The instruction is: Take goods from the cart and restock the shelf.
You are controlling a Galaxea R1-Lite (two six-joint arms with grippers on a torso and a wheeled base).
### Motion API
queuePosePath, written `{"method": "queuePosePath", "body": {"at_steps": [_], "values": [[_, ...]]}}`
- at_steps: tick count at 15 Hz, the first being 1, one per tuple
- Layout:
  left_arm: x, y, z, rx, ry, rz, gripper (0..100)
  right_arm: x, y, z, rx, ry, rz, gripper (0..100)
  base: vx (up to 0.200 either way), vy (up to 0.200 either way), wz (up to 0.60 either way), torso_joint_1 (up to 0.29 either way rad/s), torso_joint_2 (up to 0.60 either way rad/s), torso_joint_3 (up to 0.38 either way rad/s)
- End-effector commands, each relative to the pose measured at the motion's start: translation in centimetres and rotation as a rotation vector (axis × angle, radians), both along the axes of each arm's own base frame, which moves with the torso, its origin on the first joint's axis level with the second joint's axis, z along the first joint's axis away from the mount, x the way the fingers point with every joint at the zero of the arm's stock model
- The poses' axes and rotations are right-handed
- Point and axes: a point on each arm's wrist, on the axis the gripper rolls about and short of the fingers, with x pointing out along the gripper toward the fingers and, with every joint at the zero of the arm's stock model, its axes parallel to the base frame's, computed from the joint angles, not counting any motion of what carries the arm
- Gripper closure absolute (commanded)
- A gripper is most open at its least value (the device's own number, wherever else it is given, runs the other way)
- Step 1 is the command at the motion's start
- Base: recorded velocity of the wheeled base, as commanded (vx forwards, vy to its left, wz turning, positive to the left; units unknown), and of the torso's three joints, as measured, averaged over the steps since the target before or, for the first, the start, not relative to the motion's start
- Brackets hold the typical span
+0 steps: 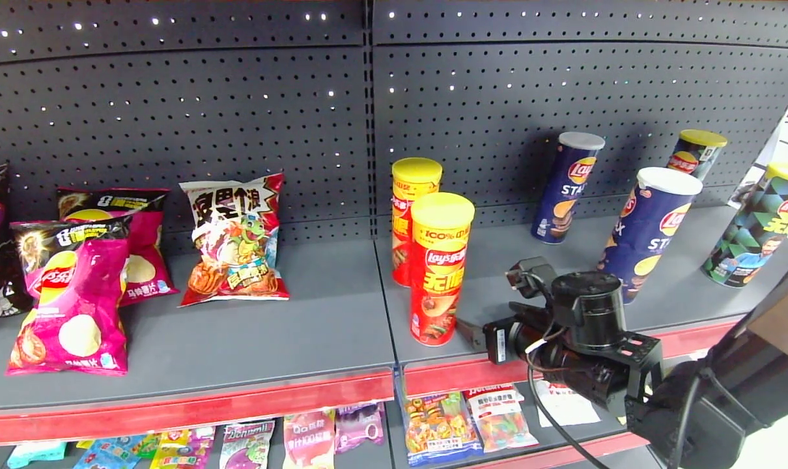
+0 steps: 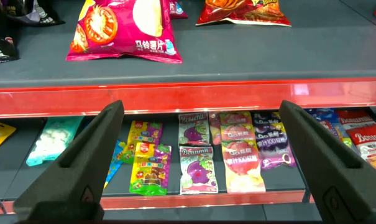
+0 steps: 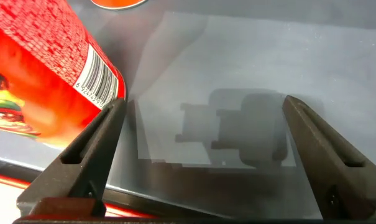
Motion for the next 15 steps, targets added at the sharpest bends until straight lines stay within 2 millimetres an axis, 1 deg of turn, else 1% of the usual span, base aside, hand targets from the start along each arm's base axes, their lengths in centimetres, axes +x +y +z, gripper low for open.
{"method": "queuePosePath", "body": {"at_steps": [1, 9, 15], "values": [[0.01, 0.0, 0.0, 0.0, 0.002, 0.001, 0, 0.08, 0.11, -0.12, 0.001, 0.003, 0.002, 0, 0.0, 0.0, 0.0, 0.0, 0.0, 0.0], [0.0, 0.0, 0.0, 0.0, 0.0, 0.001, 0, -0.19, 0.68, -0.15, 0.034, 0.017, 0.004, 0, 0.0, 0.0, 0.0, 0.0, 0.0, 0.0], [0.0, 0.0, 0.0, 0.0, 0.0, 0.001, 0, -0.21, 0.67, -0.22, 0.032, 0.017, 0.005, 0, 0.0, 0.0, 0.0, 0.0, 0.0, 0.0]]}}
